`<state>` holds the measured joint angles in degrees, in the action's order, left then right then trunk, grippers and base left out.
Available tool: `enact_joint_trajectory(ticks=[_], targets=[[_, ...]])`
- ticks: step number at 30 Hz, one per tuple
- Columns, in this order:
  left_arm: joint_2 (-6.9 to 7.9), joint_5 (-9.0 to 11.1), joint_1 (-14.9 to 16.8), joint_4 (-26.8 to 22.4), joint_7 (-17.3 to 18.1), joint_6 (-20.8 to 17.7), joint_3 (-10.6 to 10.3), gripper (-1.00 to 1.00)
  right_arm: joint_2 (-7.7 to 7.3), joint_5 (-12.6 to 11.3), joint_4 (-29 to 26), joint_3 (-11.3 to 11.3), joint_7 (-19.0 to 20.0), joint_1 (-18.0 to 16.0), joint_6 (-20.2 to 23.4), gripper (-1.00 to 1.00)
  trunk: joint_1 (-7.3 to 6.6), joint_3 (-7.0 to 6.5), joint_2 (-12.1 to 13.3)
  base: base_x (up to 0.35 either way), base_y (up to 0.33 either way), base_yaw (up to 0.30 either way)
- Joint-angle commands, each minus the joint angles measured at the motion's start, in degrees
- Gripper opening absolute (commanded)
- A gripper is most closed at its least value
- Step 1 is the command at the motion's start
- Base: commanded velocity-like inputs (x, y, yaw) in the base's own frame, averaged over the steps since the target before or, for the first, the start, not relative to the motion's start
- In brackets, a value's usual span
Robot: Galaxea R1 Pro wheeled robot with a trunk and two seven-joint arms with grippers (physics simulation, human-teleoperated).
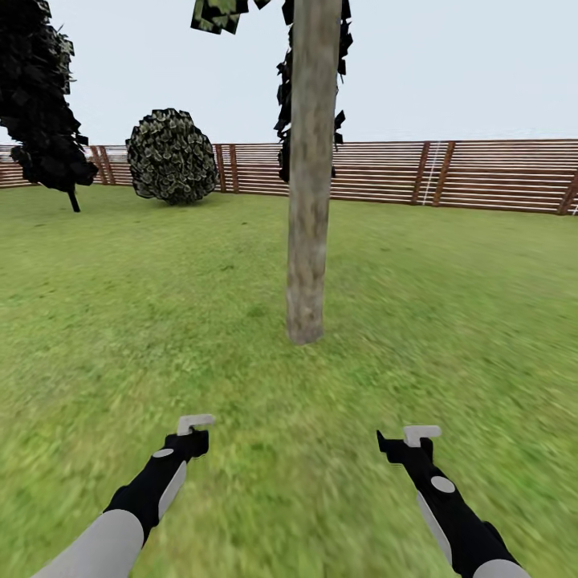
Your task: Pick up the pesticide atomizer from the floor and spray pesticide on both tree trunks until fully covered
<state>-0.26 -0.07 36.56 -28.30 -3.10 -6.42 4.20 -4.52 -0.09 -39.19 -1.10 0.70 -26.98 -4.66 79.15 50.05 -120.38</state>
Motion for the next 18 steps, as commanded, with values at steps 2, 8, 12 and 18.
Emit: enact_joint_trajectory(ticks=[2,8,12,18], targets=[[0.0,-0.01,0.0,-0.01,-0.04,0.0,-0.05,-1.0,0.0,0.0,0.02,0.02,0.0,0.0,0.0,1.0,0.0,0.0,0.0,0.338,0.084,0.0],[0.0,-0.01,0.0,0.0,-0.07,0.0,-0.07,-1.0,0.01,0.0,-0.01,0.03,0.0,0.0,0.0,1.0,0.0,0.0,0.0,0.338,0.084,0.0],[0.0,-0.01,0.0,0.0,-0.07,0.0,-0.07,-1.0,0.02,-0.03,-0.01,0.04,0.0,0.0,0.0,1.0,0.0,0.0,0.0,0.338,0.085,0.0],[0.0,-0.01,0.0,-0.03,-0.07,0.0,-0.05,-1.0,0.01,-0.07,-0.01,0.03,0.0,0.0,0.0,1.0,0.0,0.0,0.0,0.338,0.085,0.0]])
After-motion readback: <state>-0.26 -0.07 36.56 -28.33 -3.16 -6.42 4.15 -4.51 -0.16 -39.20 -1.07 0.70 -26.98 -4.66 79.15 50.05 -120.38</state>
